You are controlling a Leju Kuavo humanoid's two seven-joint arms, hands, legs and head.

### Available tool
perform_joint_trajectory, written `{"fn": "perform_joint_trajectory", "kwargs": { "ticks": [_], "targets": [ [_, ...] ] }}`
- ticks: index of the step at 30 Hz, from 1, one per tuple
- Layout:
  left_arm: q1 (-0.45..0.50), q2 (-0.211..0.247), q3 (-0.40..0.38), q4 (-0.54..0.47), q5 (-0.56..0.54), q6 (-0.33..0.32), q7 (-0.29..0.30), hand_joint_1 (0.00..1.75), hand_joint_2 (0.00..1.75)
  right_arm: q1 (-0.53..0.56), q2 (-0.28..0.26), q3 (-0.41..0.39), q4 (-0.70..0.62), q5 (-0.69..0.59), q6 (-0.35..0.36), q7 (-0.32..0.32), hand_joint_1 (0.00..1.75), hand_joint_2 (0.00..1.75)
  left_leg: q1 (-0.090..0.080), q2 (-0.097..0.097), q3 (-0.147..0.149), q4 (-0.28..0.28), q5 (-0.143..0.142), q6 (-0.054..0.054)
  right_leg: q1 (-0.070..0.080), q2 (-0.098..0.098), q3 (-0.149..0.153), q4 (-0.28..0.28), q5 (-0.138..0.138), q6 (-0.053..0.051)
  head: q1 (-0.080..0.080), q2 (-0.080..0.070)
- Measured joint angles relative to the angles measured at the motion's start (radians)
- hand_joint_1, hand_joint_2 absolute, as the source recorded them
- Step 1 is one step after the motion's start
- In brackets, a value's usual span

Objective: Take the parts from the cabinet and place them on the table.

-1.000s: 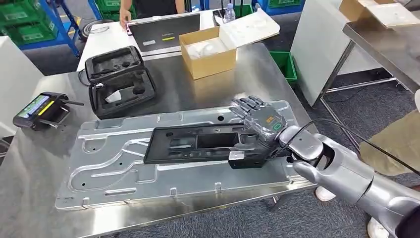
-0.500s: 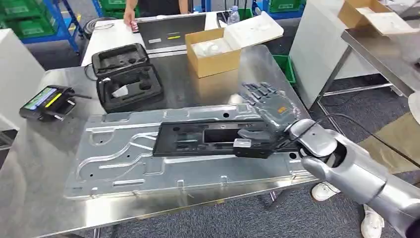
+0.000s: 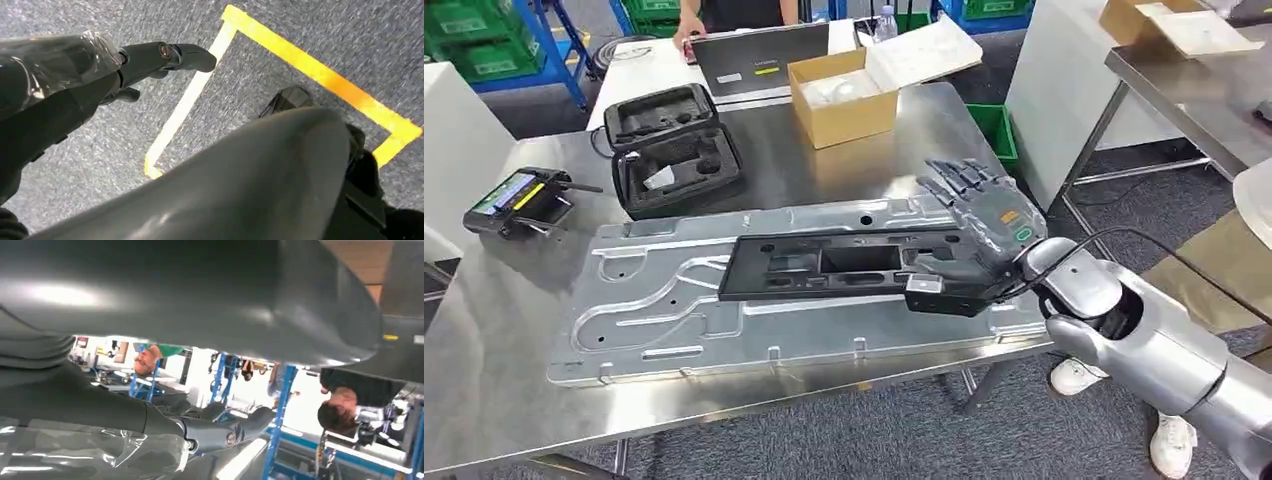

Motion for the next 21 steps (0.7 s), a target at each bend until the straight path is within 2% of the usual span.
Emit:
{"fn": "perform_joint_trajectory", "kwargs": {
  "ticks": [2,3,4,5,7,8,9,10,12,13,14,15,17,18,19,20,21],
  "targets": [
    [0.000,0.000,0.000,0.000,0.000,0.000,0.000,0.00,0.00,0.001,-0.001,-0.003,-0.004,0.000,0.002,0.002,0.00,0.00,0.007,0.000,-0.062,0.170,-0.089,-0.011,0.001,0.000,-0.014,0.001,0.010,-0.002,0.000,0.000],
    [0.000,0.000,0.000,0.000,0.000,-0.001,0.000,0.00,0.00,0.002,-0.001,-0.004,-0.005,0.000,0.002,0.002,0.00,0.00,0.009,0.000,-0.080,0.230,-0.109,-0.014,0.002,0.000,-0.021,0.001,0.015,-0.002,0.000,0.000],
    [0.000,0.000,0.000,0.000,0.000,-0.001,0.000,0.00,0.00,0.003,-0.002,-0.005,-0.006,0.000,0.002,0.002,0.00,0.00,0.010,0.000,-0.075,0.238,-0.104,-0.013,0.002,0.000,-0.026,0.001,0.019,-0.001,0.000,0.000],
    [0.000,0.000,0.000,0.000,0.000,-0.001,0.000,0.00,0.00,0.004,-0.004,-0.005,-0.007,-0.001,0.002,0.003,0.00,0.00,0.010,0.000,-0.048,0.200,-0.082,-0.012,0.002,0.001,-0.031,0.001,0.023,0.000,0.000,0.000],
    [-0.001,0.000,0.000,0.000,0.000,-0.001,0.000,0.00,0.00,0.004,-0.009,-0.012,-0.012,-0.006,0.001,0.004,0.00,0.00,0.010,0.000,0.072,0.003,-0.007,-0.001,0.003,0.002,-0.038,0.001,0.031,0.006,0.000,0.000],
    [-0.002,0.000,0.000,0.000,0.000,-0.001,0.000,0.00,0.00,0.004,-0.010,-0.017,-0.015,-0.012,-0.001,0.006,0.00,0.00,0.008,-0.003,0.129,-0.092,0.006,0.008,0.002,0.002,-0.038,0.001,0.034,0.010,0.000,0.000],
    [-0.004,0.001,0.000,0.000,0.000,-0.001,-0.001,0.00,0.00,0.004,-0.014,-0.022,-0.017,-0.014,-0.002,0.007,0.00,0.00,0.001,-0.005,0.138,-0.109,0.000,0.011,0.003,0.002,-0.042,0.000,0.039,0.017,0.001,0.000],
    [-0.004,0.001,0.000,0.000,0.002,0.000,-0.002,0.00,0.00,0.004,-0.016,-0.024,-0.019,-0.015,-0.003,0.008,0.00,0.00,-0.005,-0.005,0.129,-0.104,0.014,0.014,0.000,0.001,-0.041,-0.003,0.044,0.024,0.001,0.000],
    [-0.003,0.000,0.000,0.000,0.002,0.000,-0.002,0.00,0.00,0.009,-0.021,-0.027,-0.020,-0.019,-0.004,0.010,0.00,0.00,-0.010,-0.006,0.122,-0.108,0.015,0.021,-0.004,0.001,-0.045,-0.008,0.055,0.039,0.001,0.000],
    [-0.002,0.000,0.000,0.000,0.003,0.000,-0.002,0.00,0.00,0.014,-0.027,-0.031,-0.024,-0.019,-0.005,0.011,0.00,0.00,-0.005,-0.005,0.120,-0.122,0.028,0.033,0.002,0.002,-0.046,-0.012,0.061,0.048,0.001,0.000],
    [-0.003,0.000,0.000,0.000,0.005,0.000,-0.005,0.00,0.00,0.018,-0.032,-0.038,-0.026,-0.018,-0.006,0.013,0.00,0.00,0.000,-0.003,0.120,-0.129,0.041,0.040,-0.004,0.001,-0.057,0.004,0.034,0.045,0.001,0.000],
    [-0.002,0.001,0.001,0.000,0.005,0.001,-0.006,0.00,0.00,0.018,-0.037,-0.042,-0.027,-0.016,-0.006,0.016,0.00,0.00,0.000,-0.002,0.111,-0.132,0.046,0.048,0.000,0.001,-0.075,0.055,-0.015,0.043,0.003,0.000],
    [0.000,0.001,0.001,0.000,0.008,0.002,-0.010,0.00,0.00,0.026,-0.046,-0.045,-0.031,-0.014,-0.010,0.021,0.00,0.00,-0.003,0.000,0.098,-0.131,0.057,0.053,0.001,0.001,-0.132,0.218,-0.113,0.046,0.005,0.000],
    [0.000,0.001,0.001,0.000,0.008,0.002,-0.011,0.00,0.00,0.035,-0.049,-0.047,-0.034,-0.014,-0.010,0.022,0.00,0.00,-0.005,0.001,0.090,-0.130,0.063,0.056,0.002,0.001,-0.156,0.295,-0.143,0.047,0.005,0.000],
    [0.002,0.001,0.001,0.000,0.008,0.002,-0.011,0.00,0.00,0.041,-0.052,-0.047,-0.034,-0.014,-0.010,0.022,0.00,0.00,-0.007,0.001,0.083,-0.129,0.068,0.056,0.003,0.001,-0.157,0.319,-0.143,0.048,0.005,0.000],
    [0.003,0.000,0.001,0.000,0.009,0.002,-0.011,0.00,0.00,0.046,-0.055,-0.048,-0.036,-0.014,-0.010,0.023,0.00,0.00,-0.007,0.001,0.077,-0.128,0.072,0.055,0.003,0.001,-0.132,0.291,-0.122,0.047,0.005,0.000],
    [0.003,0.000,0.001,0.000,0.010,0.002,-0.011,0.00,0.00,0.049,-0.057,-0.050,-0.038,-0.014,-0.010,0.023,0.00,0.00,-0.007,0.001,0.072,-0.127,0.076,0.054,0.003,0.001,-0.085,0.224,-0.090,0.046,0.005,0.000]
  ]
}}
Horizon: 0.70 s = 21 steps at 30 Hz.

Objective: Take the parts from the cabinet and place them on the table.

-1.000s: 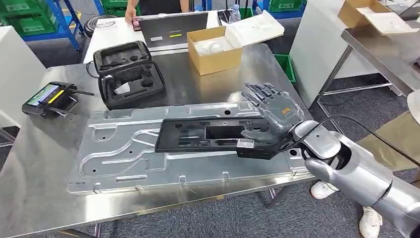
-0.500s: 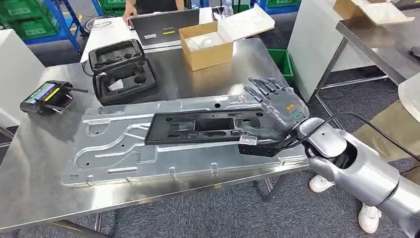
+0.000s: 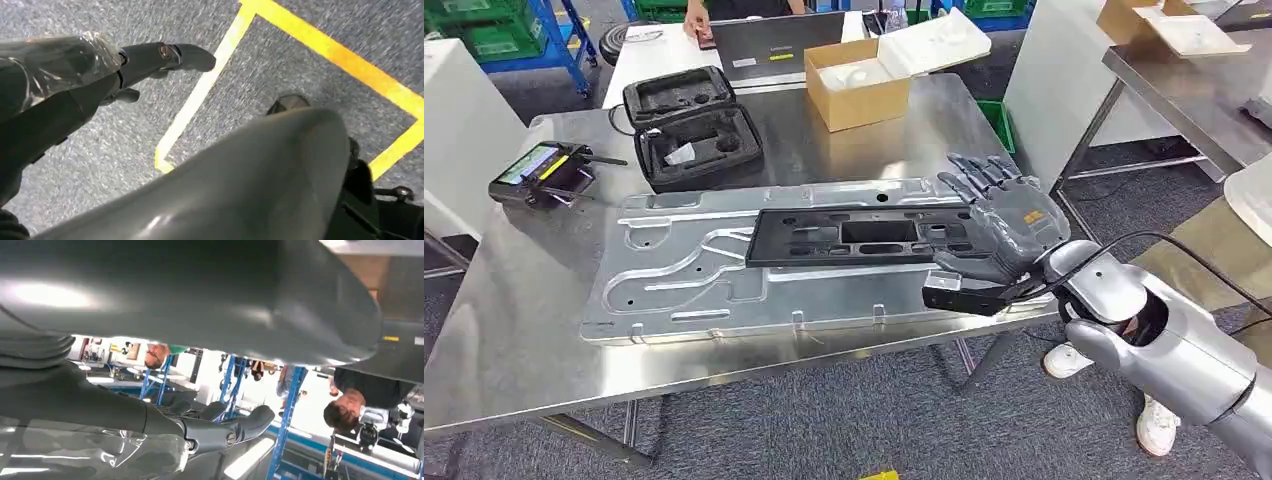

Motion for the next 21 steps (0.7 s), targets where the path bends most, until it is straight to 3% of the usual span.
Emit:
{"fn": "perform_joint_trajectory", "kwargs": {
  "ticks": [2,3,4,6,8,9,10,11,12,13,14,15,17,18,21],
  "targets": [
    [-0.001,0.000,0.000,0.000,0.000,0.000,0.000,0.00,0.00,0.000,-0.005,-0.007,-0.006,0.001,-0.001,0.000,0.00,0.00,0.000,0.000,-0.008,0.009,0.004,-0.005,0.000,-0.003,0.126,-0.199,0.063,-0.004,0.000,0.000],
    [-0.001,0.000,0.001,0.000,0.001,0.000,0.000,0.00,0.00,0.000,-0.008,-0.012,-0.010,0.001,-0.002,0.001,0.00,0.00,-0.006,-0.001,-0.017,0.015,0.005,-0.009,0.006,-0.004,0.155,-0.251,0.050,-0.009,0.000,0.000],
    [-0.001,0.000,0.001,0.000,0.001,0.000,0.000,0.00,0.00,0.005,-0.010,-0.017,-0.013,-0.001,-0.005,0.006,0.00,0.00,-0.005,-0.001,-0.016,0.015,0.010,-0.015,0.010,-0.003,0.143,-0.239,0.064,-0.017,-0.001,0.000],
    [0.000,0.000,0.001,0.000,0.002,0.000,0.000,0.00,0.00,0.016,-0.016,-0.024,-0.014,-0.011,-0.017,0.019,0.00,0.00,-0.004,-0.001,-0.023,0.018,0.017,-0.025,0.012,-0.003,0.137,-0.241,0.063,-0.024,0.000,0.000],
    [0.005,0.002,0.002,0.000,0.005,0.000,0.000,0.00,0.00,0.042,-0.021,-0.034,-0.014,-0.021,-0.035,0.025,0.00,0.00,-0.003,-0.003,-0.033,0.028,0.011,-0.034,0.000,-0.007,0.129,-0.248,0.076,-0.040,0.002,0.000],
    [0.008,0.002,0.003,0.000,0.007,0.000,-0.001,0.00,0.00,0.063,-0.026,-0.046,-0.015,-0.026,-0.053,0.028,0.00,0.00,-0.002,-0.003,-0.052,0.070,-0.035,-0.045,0.000,-0.006,0.122,-0.247,0.082,-0.045,-0.002,0.000],
    [0.010,0.002,0.004,0.000,0.008,0.000,-0.002,0.00,0.00,0.087,-0.034,-0.060,-0.015,-0.031,-0.069,0.030,0.00,0.00,0.004,-0.003,-0.078,0.142,-0.087,-0.053,0.000,-0.008,0.115,-0.247,0.087,-0.051,-0.002,0.000],
    [0.013,0.002,0.005,0.000,0.009,0.000,-0.003,0.00,0.00,0.114,-0.041,-0.074,-0.014,-0.033,-0.084,0.030,0.00,0.00,0.010,-0.003,-0.110,0.232,-0.138,-0.061,0.000,-0.010,0.107,-0.247,0.092,-0.050,-0.002,0.000],
    [0.015,0.002,0.005,0.000,0.011,0.000,-0.004,0.00,0.00,0.140,-0.048,-0.086,-0.014,-0.040,-0.102,0.030,0.00,0.00,0.013,-0.003,-0.133,0.305,-0.171,-0.065,0.000,-0.011,0.101,-0.246,0.096,-0.050,-0.002,0.000],
    [0.017,0.002,0.005,0.000,0.011,0.000,-0.005,0.00,0.00,0.167,-0.052,-0.099,-0.014,-0.040,-0.118,0.031,0.00,0.00,0.015,-0.003,-0.140,0.347,-0.179,-0.068,0.000,-0.011,0.095,-0.246,0.101,-0.049,-0.002,0.000],
    [0.019,0.002,0.005,0.000,0.013,0.001,-0.006,0.00,0.00,0.200,-0.056,-0.117,-0.013,-0.040,-0.134,0.030,0.00,0.00,0.017,-0.003,-0.123,0.337,-0.166,-0.068,0.000,-0.011,0.089,-0.246,0.106,-0.047,-0.002,0.000],
    [0.019,0.002,0.006,0.000,0.015,0.003,-0.007,0.00,0.00,0.232,-0.058,-0.134,-0.011,-0.040,-0.145,0.026,0.00,0.00,0.018,-0.003,-0.082,0.280,-0.136,-0.066,0.000,-0.011,0.085,-0.246,0.109,-0.045,-0.002,0.000],
    [0.019,0.002,0.006,0.000,0.018,0.008,-0.011,0.00,0.00,0.297,-0.060,-0.180,-0.009,-0.041,-0.172,0.014,0.00,0.00,0.017,-0.005,0.035,0.090,-0.069,-0.057,0.000,-0.011,0.082,-0.246,0.115,-0.038,-0.002,0.000],
    [0.018,0.002,0.007,0.000,0.022,0.012,-0.013,0.00,0.00,0.328,-0.060,-0.202,-0.007,-0.045,-0.189,0.007,0.00,0.00,0.015,-0.008,0.075,0.014,-0.071,-0.048,0.000,-0.011,0.080,-0.246,0.117,-0.035,-0.002,0.000],
    [0.022,0.002,0.008,0.000,0.028,0.015,-0.019,0.00,0.00,0.407,-0.057,-0.262,0.003,-0.058,-0.236,-0.017,0.00,0.00,0.003,-0.011,0.074,0.002,-0.066,-0.039,0.001,-0.011,0.073,-0.249,0.133,-0.014,0.000,0.000]
  ]
}}
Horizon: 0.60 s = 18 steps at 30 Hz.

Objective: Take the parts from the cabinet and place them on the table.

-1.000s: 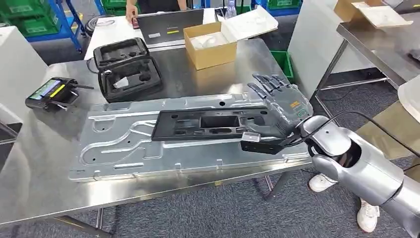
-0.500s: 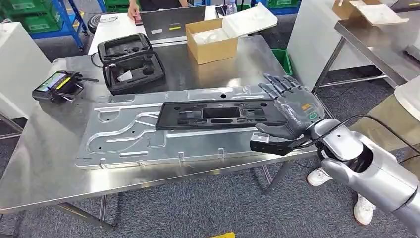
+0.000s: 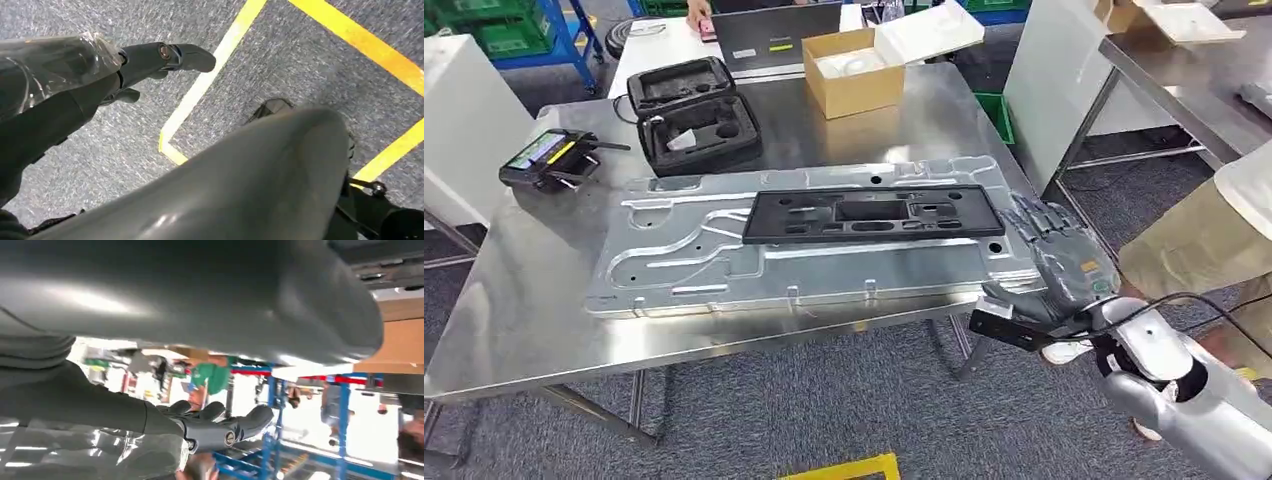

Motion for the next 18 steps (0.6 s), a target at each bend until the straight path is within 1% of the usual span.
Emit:
{"fn": "perform_joint_trajectory", "kwargs": {
  "ticks": [1,2,3,4,5,6,7,8,9,10,11,12,13,14,15,16,17,18],
  "targets": [
    [0.003,0.000,0.000,0.000,0.001,0.000,0.000,0.00,0.00,0.025,0.001,-0.013,0.003,-0.008,-0.008,-0.006,0.00,0.00,-0.001,0.000,-0.003,-0.003,0.006,0.009,-0.001,0.001,0.000,-0.003,0.005,0.007,0.000,0.000],
    [0.004,0.000,0.000,0.000,0.001,0.000,0.000,0.00,0.00,0.050,0.002,-0.032,0.010,-0.019,-0.022,-0.016,0.00,0.00,0.010,0.001,-0.002,-0.018,0.020,0.023,-0.006,0.001,-0.007,0.001,-0.004,0.011,0.000,0.000],
    [0.004,0.000,0.001,0.000,0.003,0.001,0.000,0.00,0.00,0.074,0.008,-0.048,0.022,-0.031,-0.037,-0.027,0.00,0.00,0.005,0.002,-0.009,-0.021,0.028,0.029,-0.003,0.003,-0.017,0.024,-0.035,0.012,0.002,0.000],
    [0.004,0.001,0.003,0.000,0.005,0.002,0.000,0.00,0.00,0.097,0.015,-0.063,0.036,-0.041,-0.054,-0.043,0.00,0.00,0.004,0.003,-0.018,-0.020,0.035,0.037,-0.004,0.003,-0.043,0.088,-0.089,0.011,0.002,0.000],
    [0.005,0.001,0.007,0.000,0.006,0.003,0.000,0.00,0.00,0.122,0.027,-0.077,0.056,-0.055,-0.077,-0.062,0.00,0.00,0.001,0.003,-0.026,-0.020,0.041,0.041,-0.005,0.004,-0.072,0.174,-0.141,0.012,0.002,0.000],
    [0.005,0.001,0.008,0.000,0.008,0.004,0.000,0.00,0.00,0.147,0.040,-0.085,0.077,-0.068,-0.100,-0.079,0.00,0.00,-0.002,0.003,-0.035,-0.020,0.047,0.043,-0.004,0.005,-0.102,0.258,-0.180,0.014,0.002,0.000],
    [0.007,0.001,0.008,0.000,0.008,0.004,0.000,0.00,0.00,0.171,0.055,-0.091,0.101,-0.080,-0.123,-0.095,0.00,0.00,-0.005,0.003,-0.043,-0.019,0.053,0.044,-0.004,0.006,-0.117,0.314,-0.194,0.016,0.002,0.000],
    [0.009,0.000,0.010,0.000,0.012,0.006,0.000,0.00,0.00,0.191,0.070,-0.095,0.128,-0.092,-0.151,-0.115,0.00,0.00,-0.006,0.003,-0.050,-0.019,0.059,0.044,-0.004,0.006,-0.108,0.317,-0.182,0.016,0.002,0.000],
    [0.010,0.000,0.011,0.000,0.016,0.008,0.000,0.00,0.00,0.210,0.089,-0.100,0.162,-0.110,-0.183,-0.136,0.00,0.00,-0.006,0.003,-0.056,-0.017,0.063,0.042,-0.004,0.006,-0.075,0.272,-0.150,0.016,0.002,0.000],
    [0.010,0.000,0.014,0.000,0.018,0.011,0.000,0.00,0.00,0.223,0.104,-0.103,0.190,-0.130,-0.212,-0.156,0.00,0.00,-0.006,0.003,-0.062,-0.015,0.066,0.040,-0.004,0.005,-0.027,0.194,-0.112,0.015,0.002,0.000],
    [0.010,0.000,0.016,0.000,0.020,0.014,0.000,0.00,0.00,0.232,0.118,-0.104,0.212,-0.152,-0.236,-0.173,0.00,0.00,-0.006,0.003,-0.067,-0.011,0.069,0.037,-0.006,0.004,0.034,0.095,-0.078,0.015,0.002,0.000],
    [0.009,0.000,0.018,0.000,0.024,0.018,0.000,0.00,0.00,0.240,0.137,-0.107,0.244,-0.192,-0.268,-0.206,0.00,0.00,-0.007,0.004,-0.073,-0.003,0.071,0.033,-0.006,0.002,0.087,-0.002,-0.083,0.012,0.002,0.000],
    [0.008,0.000,0.019,0.000,0.027,0.019,0.001,0.00,0.00,0.246,0.159,-0.108,0.282,-0.238,-0.297,-0.244,0.00,0.00,-0.010,0.003,-0.078,-0.001,0.075,0.026,0.007,0.006,0.095,-0.010,-0.076,0.004,0.002,0.000],
    [0.008,0.000,0.020,0.000,0.029,0.018,0.003,0.00,0.00,0.255,0.181,-0.107,0.311,-0.276,-0.321,-0.271,0.00,0.00,-0.011,0.004,-0.078,-0.001,0.079,0.020,0.007,0.006,0.087,-0.006,-0.071,-0.002,0.002,0.000],
    [0.008,0.000,0.021,0.000,0.034,0.019,0.008,0.00,0.00,0.259,0.203,-0.106,0.354,-0.323,-0.358,-0.324,0.00,0.00,-0.009,0.004,-0.083,0.003,0.082,0.015,0.009,0.007,0.085,-0.009,-0.074,-0.005,0.002,0.000],
    [0.008,0.000,0.022,0.000,0.039,0.019,0.012,0.00,0.00,0.261,0.234,-0.104,0.403,-0.378,-0.388,-0.368,0.00,0.00,-0.007,0.005,-0.085,0.002,0.088,0.007,0.011,0.007,0.079,-0.007,-0.070,-0.011,0.002,0.000],
    [0.009,0.000,0.023,0.000,0.042,0.021,0.015,0.00,0.00,0.261,0.261,-0.102,0.439,-0.414,-0.412,-0.410,0.00,0.00,-0.009,0.004,-0.090,0.004,0.086,0.002,0.003,0.006,0.076,-0.011,-0.062,-0.021,0.002,0.000],
    [0.009,0.000,0.023,0.000,0.045,0.023,0.017,0.00,0.00,0.260,0.285,-0.101,0.486,-0.475,-0.432,-0.464,0.00,0.00,-0.003,0.003,-0.099,0.025,0.059,-0.005,0.001,0.005,0.070,-0.012,-0.056,-0.028,0.002,0.000]
  ]
}}
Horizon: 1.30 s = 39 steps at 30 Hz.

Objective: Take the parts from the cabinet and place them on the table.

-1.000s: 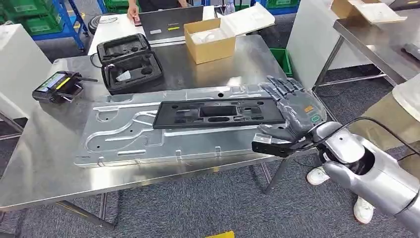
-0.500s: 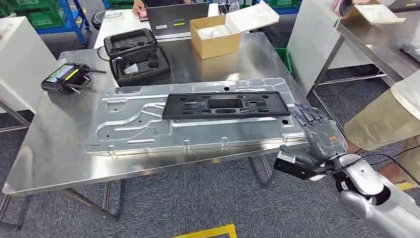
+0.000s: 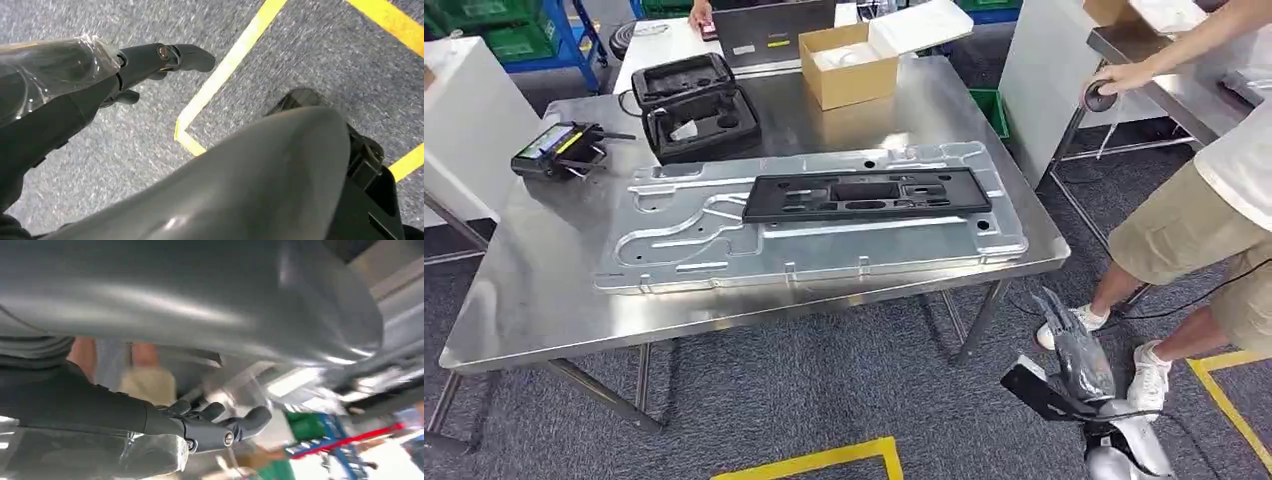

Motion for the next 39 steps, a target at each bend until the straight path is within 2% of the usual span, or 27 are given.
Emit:
{"fn": "perform_joint_trajectory", "kwargs": {
  "ticks": [1,3,4,5,7,8,9,10,13,14,15,16,18,19,20,22,24,25,26,28,30,31,33,34,35,37,39],
  "targets": [
    [0.000,0.000,0.000,0.000,0.005,0.003,0.002,0.00,0.00,-0.004,0.039,0.001,0.055,-0.074,-0.014,-0.068,0.00,0.00,0.001,0.001,-0.023,0.061,-0.054,-0.008,-0.001,-0.001,-0.009,0.000,0.007,-0.009,-0.002,0.000],
    [0.000,0.000,0.000,0.000,0.008,0.006,0.004,0.00,0.00,-0.018,0.106,0.005,0.182,-0.194,-0.022,-0.195,0.00,0.00,0.006,0.001,-0.084,0.230,-0.154,-0.020,0.000,-0.002,-0.030,0.001,0.022,-0.012,-0.002,0.000],
    [0.000,0.000,0.000,0.000,0.009,0.008,0.005,0.00,0.00,-0.027,0.135,0.006,0.232,-0.232,-0.022,-0.234,0.00,0.00,0.007,0.001,-0.102,0.292,-0.178,-0.024,0.000,-0.001,-0.041,0.001,0.029,-0.012,-0.002,0.000],
    [0.000,0.000,0.001,0.000,0.012,0.009,0.005,0.00,0.00,-0.035,0.167,0.008,0.303,-0.264,-0.021,-0.268,0.00,0.00,0.008,0.001,-0.101,0.315,-0.174,-0.024,0.000,-0.001,-0.051,0.001,0.036,-0.011,-0.002,0.000],
    [0.000,0.000,0.001,0.000,0.012,0.012,0.005,0.00,0.00,-0.040,0.222,0.010,0.403,-0.302,-0.005,-0.303,0.00,0.00,0.008,0.001,-0.027,0.214,-0.112,-0.020,0.001,-0.001,-0.068,0.002,0.050,-0.007,-0.002,0.000],
    [-0.001,0.000,0.002,0.000,0.012,0.012,0.005,0.00,0.00,-0.049,0.242,0.010,0.449,-0.318,0.009,-0.305,0.00,0.00,0.008,0.001,0.038,0.111,-0.077,-0.016,0.001,0.000,-0.076,0.001,0.057,-0.005,-0.002,0.000],
    [-0.002,0.000,0.002,0.000,0.011,0.012,0.005,0.00,0.00,-0.057,0.265,0.010,0.493,-0.339,0.038,-0.303,0.00,0.00,0.007,-0.001,0.105,0.009,-0.063,-0.008,0.001,0.002,-0.079,0.002,0.062,-0.002,-0.002,0.000],
    [-0.006,0.001,0.002,0.000,0.010,0.012,0.005,0.00,0.00,-0.062,0.288,0.010,0.537,-0.365,0.081,-0.298,0.00,0.00,0.001,-0.002,0.149,-0.064,-0.078,-0.001,0.006,0.003,-0.084,0.002,0.066,0.002,-0.002,0.000],
    [-0.006,0.001,0.002,0.000,0.005,0.011,0.005,0.00,0.00,-0.070,0.356,0.010,0.676,-0.414,0.205,-0.257,0.00,0.00,-0.005,-0.001,0.136,-0.057,-0.063,0.009,0.003,0.001,-0.081,-0.006,0.086,0.020,0.000,0.000],
    [-0.004,0.000,0.001,0.000,0.003,0.011,0.005,0.00,0.00,-0.067,0.375,0.009,0.711,-0.429,0.239,-0.236,0.00,0.00,0.001,-0.001,0.130,-0.066,-0.050,0.020,0.009,0.002,-0.082,-0.010,0.093,0.027,0.001,0.000],
    [-0.005,0.000,0.001,0.000,-0.002,0.010,0.005,0.00,0.00,-0.067,0.393,0.009,0.746,-0.446,0.278,-0.213,0.00,0.00,0.006,0.004,0.124,-0.072,-0.038,0.026,0.001,0.003,-0.091,0.002,0.073,0.027,0.000,0.000],
    [-0.005,0.001,0.001,0.000,-0.010,0.007,0.006,0.00,0.00,-0.066,0.411,0.008,0.783,-0.461,0.320,-0.169,0.00,0.00,0.006,0.003,0.113,-0.073,-0.030,0.035,0.004,0.002,-0.111,0.045,0.020,0.029,0.003,0.000],
    [-0.003,0.002,0.001,0.000,-0.020,0.005,0.012,0.00,0.00,-0.064,0.444,0.008,0.843,-0.470,0.391,-0.061,0.00,0.00,0.003,0.005,0.095,-0.072,-0.016,0.040,0.003,0.003,-0.168,0.214,-0.097,0.033,0.003,0.000],
    [-0.003,0.002,0.001,0.000,-0.024,0.004,0.013,0.00,0.00,-0.063,0.461,0.008,0.866,-0.469,0.415,-0.013,0.00,0.00,0.001,0.007,0.085,-0.070,-0.010,0.041,0.003,0.003,-0.190,0.290,-0.127,0.036,0.004,0.000],
    [-0.003,0.002,0.000,0.000,-0.029,0.003,0.014,0.00,0.00,-0.063,0.480,0.008,0.889,-0.469,0.430,0.026,0.00,0.00,-0.001,0.008,0.076,-0.069,-0.004,0.040,0.003,0.003,-0.195,0.331,-0.128,0.036,0.003,0.000],
    [-0.003,0.002,0.000,0.000,-0.030,0.002,0.015,0.00,0.00,-0.062,0.510,0.008,0.927,-0.475,0.449,0.075,0.00,0.00,-0.001,0.010,0.060,-0.064,0.005,0.037,0.003,0.002,-0.134,0.265,-0.074,0.036,0.004,0.000],
    [-0.004,0.002,-0.001,0.000,-0.031,0.002,0.016,0.00,0.00,-0.067,0.530,0.008,0.953,-0.483,0.457,0.108,0.00,0.00,0.000,0.010,0.050,-0.051,0.009,0.031,0.003,0.001,0.003,0.063,-0.014,0.031,0.003,0.000],
    [-0.004,0.002,-0.001,0.000,-0.031,0.002,0.017,0.00,0.00,-0.073,0.542,0.008,0.968,-0.485,0.460,0.118,0.00,0.00,-0.004,0.010,0.042,-0.043,0.010,0.028,0.005,0.001,0.048,-0.015,-0.037,0.026,0.004,0.000],
    [-0.005,0.002,-0.001,0.000,-0.031,0.002,0.019,0.00,0.00,-0.076,0.548,0.008,0.980,-0.485,0.460,0.123,0.00,0.00,-0.005,0.010,0.040,-0.040,0.014,0.021,0.013,0.003,0.046,-0.012,-0.028,0.015,0.001,0.000],
    [-0.006,0.002,-0.001,0.000,-0.032,0.003,0.020,0.00,0.00,-0.077,0.564,0.008,1.002,-0.483,0.463,0.134,0.00,0.00,-0.003,0.011,0.036,-0.035,0.021,0.010,0.014,0.004,0.037,-0.011,-0.027,0.007,0.003,0.000],
    [-0.003,0.003,-0.002,0.000,-0.034,0.003,0.021,0.00,0.00,-0.077,0.582,0.008,1.018,-0.481,0.471,0.139,0.00,0.00,0.001,0.008,0.028,-0.026,0.014,-0.003,0.006,0.000,0.029,-0.016,-0.013,-0.013,0.004,0.000],
    [-0.002,0.003,-0.002,0.000,-0.035,0.004,0.021,0.00,0.00,-0.079,0.585,0.008,1.024,-0.479,0.475,0.139,0.00,0.00,0.002,0.007,0.011,0.008,-0.028,-0.011,0.006,0.000,0.020,-0.016,-0.005,-0.021,0.002,0.000],
    [-0.003,0.003,-0.002,0.000,-0.038,0.004,0.021,0.00,0.00,-0.082,0.593,0.008,1.035,-0.473,0.481,0.139,0.00,0.00,0.011,0.007,-0.048,0.172,-0.143,-0.025,0.007,0.000,0.001,-0.015,0.009,-0.026,0.001,0.000],
    [-0.003,0.003,-0.002,0.000,-0.039,0.004,0.021,0.00,0.00,-0.082,0.595,0.008,1.041,-0.471,0.482,0.139,0.00,0.00,0.014,0.007,-0.073,0.256,-0.181,-0.029,0.008,-0.001,-0.008,-0.015,0.016,-0.025,0.001,0.000],
    [-0.002,0.003,-0.002,0.000,-0.039,0.004,0.021,0.00,0.00,-0.082,0.598,0.008,1.047,-0.469,0.485,0.139,0.00,0.00,0.017,0.007,-0.082,0.306,-0.191,-0.033,0.008,-0.001,-0.016,-0.014,0.022,-0.024,0.001,0.000],
    [-0.002,0.003,-0.002,0.000,-0.040,0.005,0.021,0.00,0.00,-0.082,0.603,0.008,1.057,-0.462,0.489,0.138,0.00,0.00,0.023,0.007,-0.032,0.256,-0.144,-0.035,0.007,-0.001,-0.031,-0.014,0.034,-0.019,0.001,0.000],
    [-0.004,0.003,-0.002,0.000,-0.040,0.005,0.021,0.00,0.00,-0.083,0.609,0.008,1.062,-0.459,0.494,0.138,0.00,0.00,0.027,0.007,0.093,0.056,-0.074,-0.033,0.006,0.001,-0.039,-0.014,0.044,-0.012,0.001,0.000]
  ]
}}
